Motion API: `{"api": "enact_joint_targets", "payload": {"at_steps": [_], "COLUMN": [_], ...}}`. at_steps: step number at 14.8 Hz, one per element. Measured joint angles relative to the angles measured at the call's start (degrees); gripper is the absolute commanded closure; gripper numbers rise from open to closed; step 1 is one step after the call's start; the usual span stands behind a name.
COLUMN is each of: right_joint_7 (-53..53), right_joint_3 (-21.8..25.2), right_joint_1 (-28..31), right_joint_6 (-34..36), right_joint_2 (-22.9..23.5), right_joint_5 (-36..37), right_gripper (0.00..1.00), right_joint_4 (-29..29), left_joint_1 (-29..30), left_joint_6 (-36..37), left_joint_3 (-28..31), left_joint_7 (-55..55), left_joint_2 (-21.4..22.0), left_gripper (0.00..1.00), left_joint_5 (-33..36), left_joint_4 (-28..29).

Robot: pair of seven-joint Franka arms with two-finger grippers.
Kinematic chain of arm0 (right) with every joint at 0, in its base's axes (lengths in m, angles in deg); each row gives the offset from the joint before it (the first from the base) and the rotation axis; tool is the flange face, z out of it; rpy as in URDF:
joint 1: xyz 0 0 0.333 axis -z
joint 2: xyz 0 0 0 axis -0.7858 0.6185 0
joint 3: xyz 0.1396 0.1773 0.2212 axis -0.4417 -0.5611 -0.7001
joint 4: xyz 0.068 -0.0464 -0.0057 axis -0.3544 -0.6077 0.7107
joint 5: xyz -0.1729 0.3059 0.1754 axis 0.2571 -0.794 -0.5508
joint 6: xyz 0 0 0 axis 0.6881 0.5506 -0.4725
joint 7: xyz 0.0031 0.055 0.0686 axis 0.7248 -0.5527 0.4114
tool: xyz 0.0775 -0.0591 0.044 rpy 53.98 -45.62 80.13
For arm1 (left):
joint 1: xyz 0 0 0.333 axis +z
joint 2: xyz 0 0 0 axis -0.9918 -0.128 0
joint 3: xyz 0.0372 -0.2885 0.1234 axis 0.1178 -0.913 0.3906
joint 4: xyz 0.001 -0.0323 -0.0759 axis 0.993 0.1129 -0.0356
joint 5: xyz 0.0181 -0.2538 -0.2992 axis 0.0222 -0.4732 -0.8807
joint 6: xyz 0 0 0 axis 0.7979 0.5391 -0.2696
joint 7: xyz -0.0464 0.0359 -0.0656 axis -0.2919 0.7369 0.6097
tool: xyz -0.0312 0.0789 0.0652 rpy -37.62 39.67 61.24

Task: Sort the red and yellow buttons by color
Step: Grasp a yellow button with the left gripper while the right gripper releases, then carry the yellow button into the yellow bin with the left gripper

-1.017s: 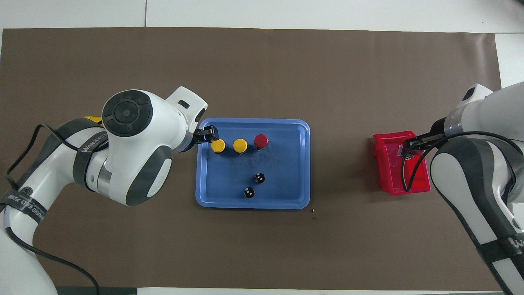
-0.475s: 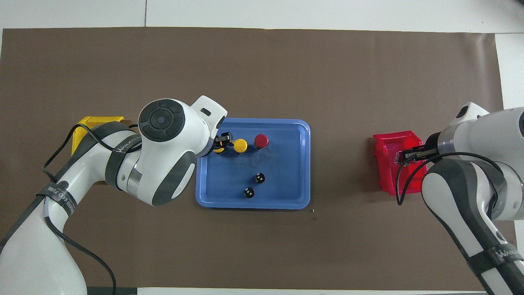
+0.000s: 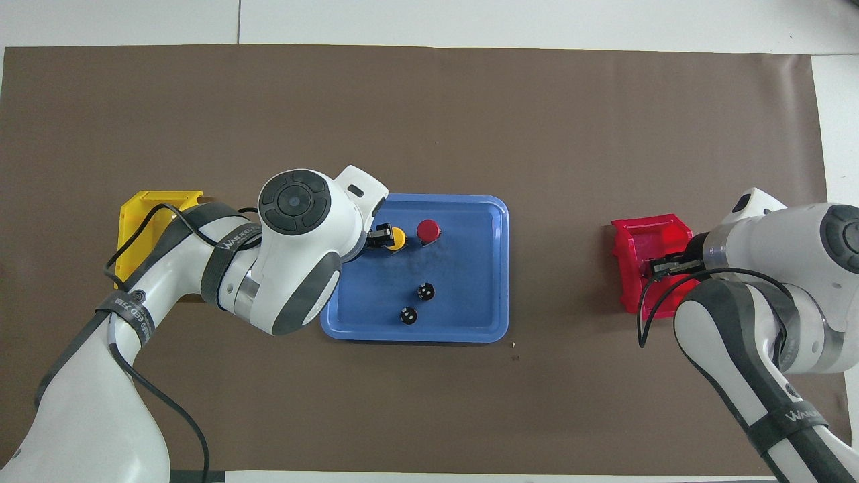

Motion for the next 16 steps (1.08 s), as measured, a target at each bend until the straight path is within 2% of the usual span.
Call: {"api": "enact_joint_targets", "payload": {"at_steps": [5,6,8,9,10,11,12,13,16], "right_joint_7": [-0.7,-1.0,-1.1,-1.1,-1.1,-1.1,-1.2,-1.2,-1.2], "right_joint_3": [0.0,0.0,0.0,0.0,0.0,0.0,0.0,0.0,0.0], "right_joint_1": [0.0,0.0,0.0,0.0,0.0,0.0,0.0,0.0,0.0], "right_joint_6": [-0.2,-0.2,-0.2,-0.2,-0.2,-0.2,-0.2,-0.2,-0.2], "right_joint_2": [0.0,0.0,0.0,0.0,-0.1,-0.1,-0.1,-0.1,-0.2], "right_joint_5": [0.1,0.2,0.3,0.3,0.3,0.3,0.3,0.3,0.4], "right_gripper": [0.81,0.78,0.72,0.72,0.69,0.60,0.53,0.40,0.39], "right_joint_4": [-1.1,-1.4,-1.6,-1.7,-1.7,-1.7,-1.7,-1.7,-1.7], "left_joint_1": [0.0,0.0,0.0,0.0,0.0,0.0,0.0,0.0,0.0], "left_joint_6": [-0.2,-0.2,-0.2,-0.2,-0.2,-0.2,-0.2,-0.2,0.2], "left_joint_3": [0.5,0.6,0.8,0.9,0.9,1.0,1.0,1.0,0.9], "left_joint_7": [-0.1,-0.1,-0.1,-0.2,-0.2,-0.4,-0.9,-1.5,-4.3], "left_joint_2": [-1.2,-1.4,-1.6,-1.6,-1.6,-1.6,-1.7,-1.8,-1.8], "left_gripper": [0.33,0.35,0.48,0.63,0.86,0.94,0.98,0.98,0.98], "left_joint_5": [0.0,0.0,0.0,0.0,0.0,0.0,0.0,0.0,0.0], "left_joint_4": [-1.9,-2.1,-2.3,-2.3,-2.3,-2.3,-2.3,-2.3,-2.5]}}
